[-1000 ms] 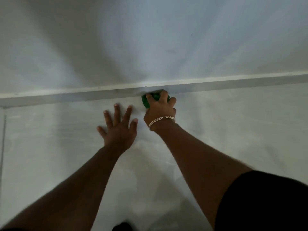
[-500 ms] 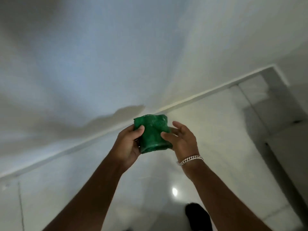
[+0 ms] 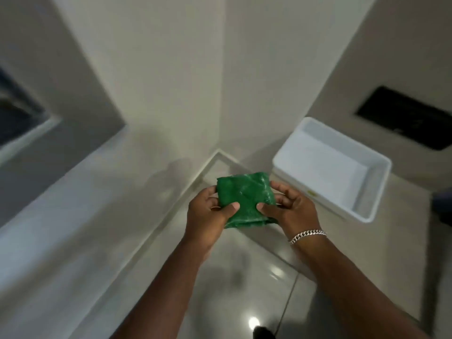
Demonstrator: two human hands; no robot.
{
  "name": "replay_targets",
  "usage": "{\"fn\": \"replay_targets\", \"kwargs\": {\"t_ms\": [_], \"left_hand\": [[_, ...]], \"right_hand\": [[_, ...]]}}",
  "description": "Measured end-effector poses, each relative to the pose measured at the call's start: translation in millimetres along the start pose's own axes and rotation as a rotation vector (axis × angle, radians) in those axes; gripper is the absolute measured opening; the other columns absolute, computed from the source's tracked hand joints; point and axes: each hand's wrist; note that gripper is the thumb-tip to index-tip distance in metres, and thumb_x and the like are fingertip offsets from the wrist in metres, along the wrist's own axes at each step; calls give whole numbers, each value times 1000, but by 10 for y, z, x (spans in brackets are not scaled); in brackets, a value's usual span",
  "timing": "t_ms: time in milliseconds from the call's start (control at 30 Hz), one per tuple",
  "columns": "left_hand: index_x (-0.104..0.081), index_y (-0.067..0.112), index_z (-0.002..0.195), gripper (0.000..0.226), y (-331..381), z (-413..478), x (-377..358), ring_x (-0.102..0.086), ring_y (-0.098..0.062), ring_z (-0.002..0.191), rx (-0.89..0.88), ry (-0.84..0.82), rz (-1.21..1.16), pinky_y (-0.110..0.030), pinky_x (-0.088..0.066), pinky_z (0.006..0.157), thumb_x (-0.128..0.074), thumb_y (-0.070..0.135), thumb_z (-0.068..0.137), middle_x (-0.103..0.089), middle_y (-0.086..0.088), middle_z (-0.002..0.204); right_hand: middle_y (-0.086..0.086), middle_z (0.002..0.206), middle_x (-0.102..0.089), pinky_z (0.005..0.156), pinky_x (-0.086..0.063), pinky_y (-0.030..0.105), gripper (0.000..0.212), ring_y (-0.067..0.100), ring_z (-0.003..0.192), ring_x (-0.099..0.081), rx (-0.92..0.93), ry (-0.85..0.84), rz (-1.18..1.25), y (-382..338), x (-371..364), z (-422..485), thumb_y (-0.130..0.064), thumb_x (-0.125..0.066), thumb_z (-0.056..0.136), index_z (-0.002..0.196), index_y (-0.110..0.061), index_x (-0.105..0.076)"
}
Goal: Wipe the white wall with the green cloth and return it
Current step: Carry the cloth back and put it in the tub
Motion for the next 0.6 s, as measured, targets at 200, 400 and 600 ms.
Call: {"fn": "replay_targets", "kwargs": {"t_ms": [200,400,600], "left_hand": [[-69,13,119,49,458,568,-1682,-76,-24,91,-160,-77,287,-41,-61,89,-79,22,72,-79,-8,100],[-57,13,137,67,162,1344,-2604,-70,-30,110,-111,-170,565,-39,-56,98,-70,13,71,-73,-14,122],[-44,15,147,66,103,1493,-2719,-57,-31,130,-151,-276,751,-37,-46,110,-66,7,85,-59,-12,144]], "right_hand": [[14,86,-69,69,-61,40,54,28,74,-71,31,331,120,-379,1176,651,11,-76,72,117,-10,-57],[8,91,-69,69,-59,32,48,23,78,-67,15,494,-139,17,1688,1540,-8,-80,73,105,-20,-47],[10,122,-64,88,-48,27,45,26,105,-63,-85,314,-351,135,1752,1753,-6,-64,85,127,-15,-50]]}}
Point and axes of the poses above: each hand's wrist, its own z-axis towards the middle knuckle, its own x-axis out of the back of the hand, y = z × x
